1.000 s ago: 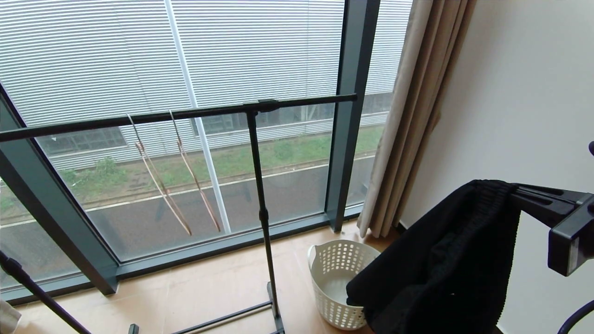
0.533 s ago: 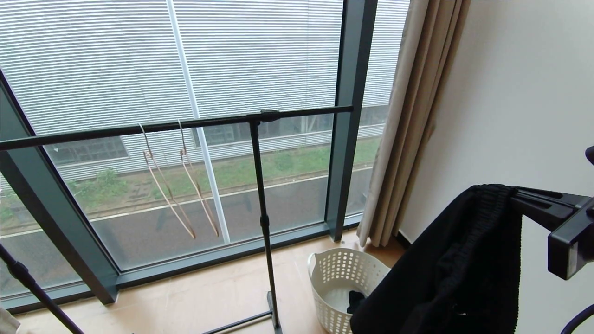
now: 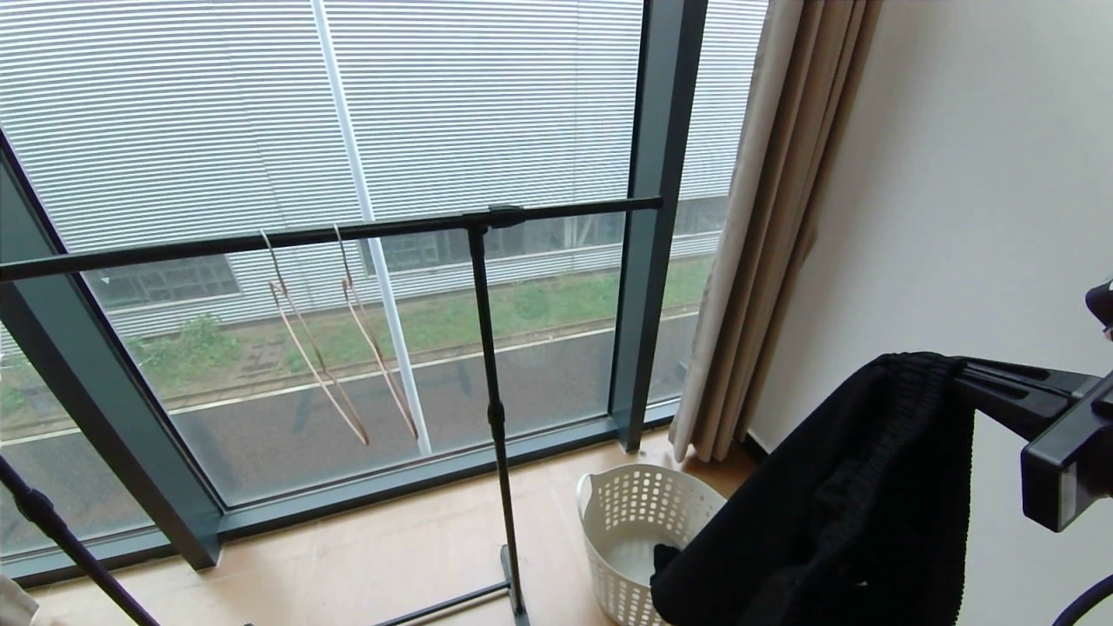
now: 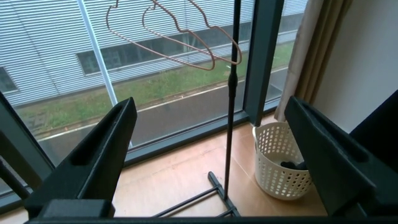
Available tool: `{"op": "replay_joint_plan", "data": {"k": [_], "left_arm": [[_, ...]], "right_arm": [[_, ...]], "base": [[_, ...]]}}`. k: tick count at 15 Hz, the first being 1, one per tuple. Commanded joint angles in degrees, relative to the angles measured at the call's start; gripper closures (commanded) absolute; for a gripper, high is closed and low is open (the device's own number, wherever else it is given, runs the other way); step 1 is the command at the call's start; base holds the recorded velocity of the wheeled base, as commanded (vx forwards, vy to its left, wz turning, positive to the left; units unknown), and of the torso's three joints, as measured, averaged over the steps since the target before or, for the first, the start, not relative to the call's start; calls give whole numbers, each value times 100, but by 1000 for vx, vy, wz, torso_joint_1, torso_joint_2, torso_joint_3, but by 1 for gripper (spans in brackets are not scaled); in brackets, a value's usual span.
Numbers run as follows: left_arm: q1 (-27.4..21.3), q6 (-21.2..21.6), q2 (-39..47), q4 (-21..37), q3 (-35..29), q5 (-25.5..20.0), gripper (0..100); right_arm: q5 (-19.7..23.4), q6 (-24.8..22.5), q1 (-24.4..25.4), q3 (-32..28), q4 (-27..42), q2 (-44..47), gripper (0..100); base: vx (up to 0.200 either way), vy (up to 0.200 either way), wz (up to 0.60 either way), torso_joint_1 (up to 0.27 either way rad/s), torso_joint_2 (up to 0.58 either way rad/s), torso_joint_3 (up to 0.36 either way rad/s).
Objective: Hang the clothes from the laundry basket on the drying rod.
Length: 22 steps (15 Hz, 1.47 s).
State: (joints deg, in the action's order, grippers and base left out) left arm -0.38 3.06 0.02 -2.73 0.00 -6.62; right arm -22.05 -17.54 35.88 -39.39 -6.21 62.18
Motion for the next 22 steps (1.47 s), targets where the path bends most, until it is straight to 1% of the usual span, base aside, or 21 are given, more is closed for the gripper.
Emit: {"op": "replay_joint_plan", "data": {"k": [1,2,3,9,12,15,22], "left_arm": [[3,2,-2,-8,0,3,0],[3,-16,-2,-8,0,29,0],[3,-25,-2,-8,0,29,0],[3,-25,-2,-8,0,29,0],[3,-16,-2,1,0,29,0],[3,-16,-2,-8,0,20,0],[3,-25,-2,-8,0,20,0]], "right_arm": [[8,-83,7,45,-21,-5,100],[-1,-109,7,63,-162,4,100],[-1,-100,-2,63,-223,13,100],[-1,-109,-2,116,-250,4,100],[-1,-109,-2,124,-241,4,100],[-1,-109,-2,142,-241,13,100],[-1,-109,-2,159,-241,22,100]], "base": [[0,0,0,0,0,0],[0,0,0,0,0,0],[0,0,600,2,7,-17],[0,0,600,2,1,-1],[0,0,0,0,0,0],[-200,0,0,1,4,1],[0,200,0,-3,1,0]]}}
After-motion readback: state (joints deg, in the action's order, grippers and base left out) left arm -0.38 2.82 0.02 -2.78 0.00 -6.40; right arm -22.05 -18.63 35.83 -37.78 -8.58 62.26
